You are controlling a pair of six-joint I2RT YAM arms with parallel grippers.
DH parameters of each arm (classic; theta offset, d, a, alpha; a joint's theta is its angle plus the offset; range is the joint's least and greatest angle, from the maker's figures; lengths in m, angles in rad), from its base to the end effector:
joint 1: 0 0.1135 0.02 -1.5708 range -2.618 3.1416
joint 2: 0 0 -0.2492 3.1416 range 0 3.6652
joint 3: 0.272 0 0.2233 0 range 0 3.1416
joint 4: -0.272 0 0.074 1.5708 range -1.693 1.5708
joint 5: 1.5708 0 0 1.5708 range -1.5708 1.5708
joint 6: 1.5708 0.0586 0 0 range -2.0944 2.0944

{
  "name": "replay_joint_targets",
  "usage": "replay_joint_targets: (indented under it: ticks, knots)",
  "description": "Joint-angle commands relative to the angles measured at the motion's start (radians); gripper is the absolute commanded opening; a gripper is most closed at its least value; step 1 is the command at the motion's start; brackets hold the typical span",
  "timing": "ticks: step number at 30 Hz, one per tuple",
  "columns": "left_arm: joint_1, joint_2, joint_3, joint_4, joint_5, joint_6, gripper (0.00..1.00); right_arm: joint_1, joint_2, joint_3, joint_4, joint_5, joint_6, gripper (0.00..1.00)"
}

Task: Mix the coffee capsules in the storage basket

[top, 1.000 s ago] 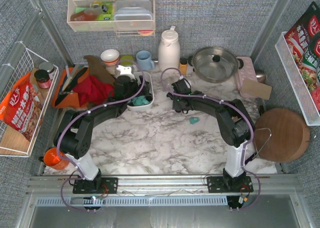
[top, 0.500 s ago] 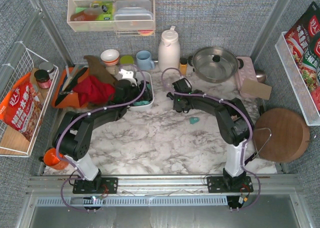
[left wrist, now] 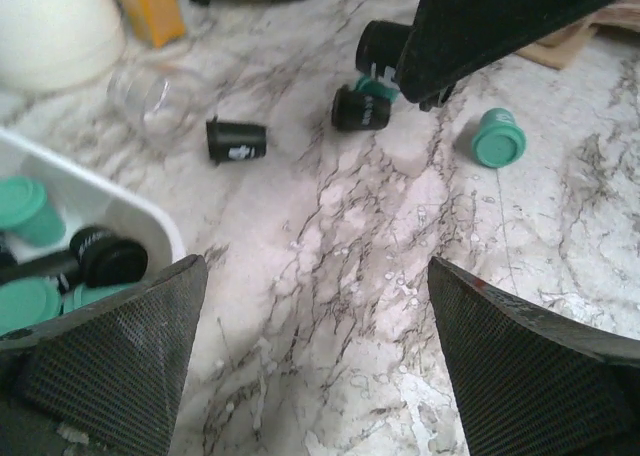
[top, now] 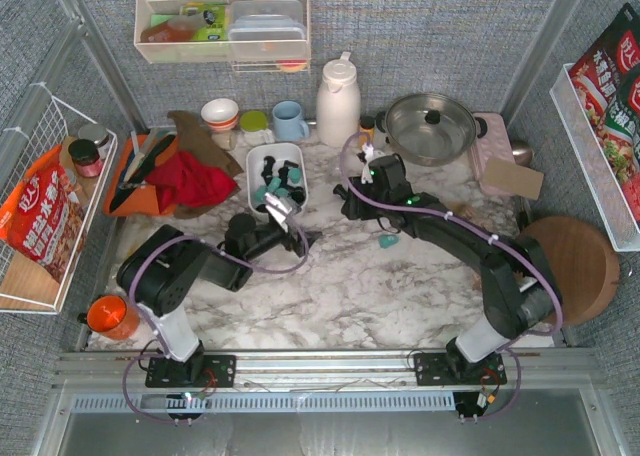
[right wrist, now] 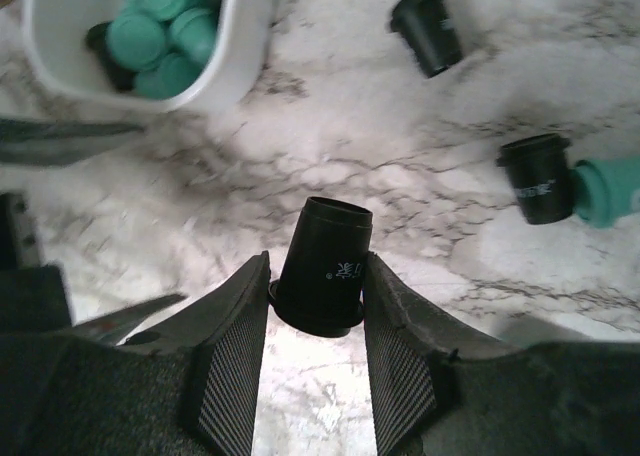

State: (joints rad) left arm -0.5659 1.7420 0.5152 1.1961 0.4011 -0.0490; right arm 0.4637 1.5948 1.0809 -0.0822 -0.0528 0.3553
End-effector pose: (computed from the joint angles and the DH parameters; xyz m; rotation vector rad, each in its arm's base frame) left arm 0.2573 -0.1905 0.1729 0.7256 1.4903 -0.7923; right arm 0.3138 0.1604 0.2347 -0.1508 2.2088 0.5208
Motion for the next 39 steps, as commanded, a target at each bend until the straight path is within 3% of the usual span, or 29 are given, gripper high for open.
replay_joint_targets:
  ticks: [1, 6, 18, 22, 29, 33, 39]
  knots:
    - [-0.01, 0.074, -0.025, 0.479, 0.203, 0.15, 0.99, 0.002, -0.07, -0.062, 0.117, -0.213, -0.042, 0.35]
    - [-0.069, 0.111, 0.011, 0.49, 0.189, 0.205, 0.99, 0.01, -0.133, -0.162, 0.222, -0.346, -0.022, 0.35]
    - [-0.105, 0.139, 0.043, 0.487, 0.218, 0.232, 0.99, 0.019, -0.176, -0.237, 0.337, -0.441, 0.017, 0.36]
    - [-0.11, 0.143, 0.05, 0.487, 0.202, 0.235, 0.89, 0.021, -0.174, -0.239, 0.347, -0.454, 0.025, 0.36]
    - [-0.12, 0.135, 0.053, 0.488, 0.181, 0.255, 0.58, 0.023, -0.176, -0.241, 0.342, -0.456, 0.027, 0.39]
    - [-0.123, 0.129, 0.038, 0.489, 0.161, 0.272, 0.45, 0.023, -0.181, -0.241, 0.331, -0.44, 0.023, 0.49]
    - [-0.124, 0.109, -0.002, 0.49, 0.086, 0.279, 0.38, 0.021, -0.213, -0.241, 0.29, -0.383, -0.021, 0.7]
